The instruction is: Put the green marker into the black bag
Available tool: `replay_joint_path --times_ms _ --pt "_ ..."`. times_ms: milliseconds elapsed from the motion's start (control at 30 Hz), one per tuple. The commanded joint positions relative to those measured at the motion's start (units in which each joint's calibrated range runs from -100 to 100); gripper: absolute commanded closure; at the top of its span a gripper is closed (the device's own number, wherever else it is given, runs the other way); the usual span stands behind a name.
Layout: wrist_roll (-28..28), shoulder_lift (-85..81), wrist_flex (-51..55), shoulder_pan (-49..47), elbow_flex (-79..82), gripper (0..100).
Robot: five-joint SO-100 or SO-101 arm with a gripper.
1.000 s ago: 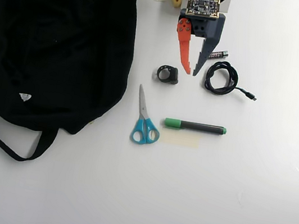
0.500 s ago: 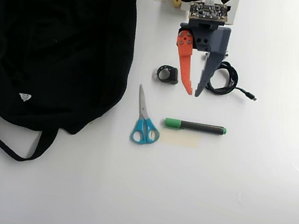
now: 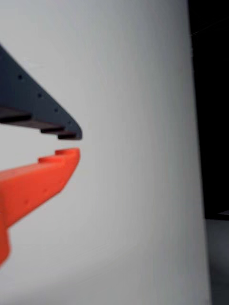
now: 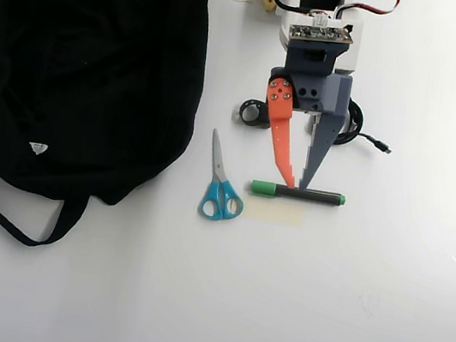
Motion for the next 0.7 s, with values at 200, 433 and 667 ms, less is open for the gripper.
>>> replay_joint_path --times_ms 200,433,667 --pt "0.4 7.0 -1.5 0.0 -13.9 98" --pt "0.4 13.1 -6.2 0.2 -19.7 98" --pt "0.4 15.0 -7.8 0.3 -20.4 98"
